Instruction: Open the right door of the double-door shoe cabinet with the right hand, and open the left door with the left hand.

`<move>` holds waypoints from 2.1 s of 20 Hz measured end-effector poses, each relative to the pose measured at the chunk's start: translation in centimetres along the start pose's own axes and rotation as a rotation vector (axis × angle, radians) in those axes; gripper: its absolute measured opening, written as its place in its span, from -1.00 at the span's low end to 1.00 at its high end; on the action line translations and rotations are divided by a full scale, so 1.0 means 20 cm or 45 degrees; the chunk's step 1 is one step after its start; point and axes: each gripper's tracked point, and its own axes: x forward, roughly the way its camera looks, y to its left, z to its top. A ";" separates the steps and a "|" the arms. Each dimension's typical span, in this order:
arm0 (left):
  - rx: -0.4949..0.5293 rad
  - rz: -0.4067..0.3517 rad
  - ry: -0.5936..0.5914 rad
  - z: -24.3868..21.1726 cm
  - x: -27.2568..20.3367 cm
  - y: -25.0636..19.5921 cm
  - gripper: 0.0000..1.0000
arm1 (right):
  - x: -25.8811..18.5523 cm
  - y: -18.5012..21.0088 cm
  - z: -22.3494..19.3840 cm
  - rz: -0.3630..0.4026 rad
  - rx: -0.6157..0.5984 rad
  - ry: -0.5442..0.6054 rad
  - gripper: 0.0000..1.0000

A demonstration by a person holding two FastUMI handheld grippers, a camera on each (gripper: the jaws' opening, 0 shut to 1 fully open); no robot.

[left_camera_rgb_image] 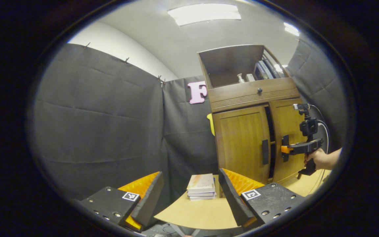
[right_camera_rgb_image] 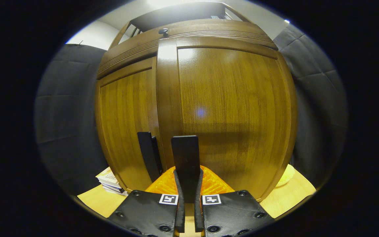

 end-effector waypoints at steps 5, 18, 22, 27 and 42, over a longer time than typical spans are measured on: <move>-0.021 -0.073 -0.002 0.00 0.03 -0.11 0.99 | -0.11 -0.02 -0.01 0.030 0.004 -0.003 -0.78; -0.053 -0.220 -0.038 0.06 0.10 -0.38 0.97 | -0.42 -0.16 -0.03 0.037 -0.011 0.003 -0.75; -0.076 -0.277 -0.043 0.06 0.11 -0.49 0.97 | -0.51 -0.23 -0.02 0.038 -0.019 0.016 -0.75; -0.085 -0.343 -0.046 0.06 0.16 -0.63 0.97 | -0.60 -0.30 -0.04 0.022 -0.031 0.016 -0.78; -0.085 -0.462 -0.054 0.12 0.04 -1.04 0.97 | -0.86 -0.68 -0.07 -0.016 -0.016 0.012 -0.76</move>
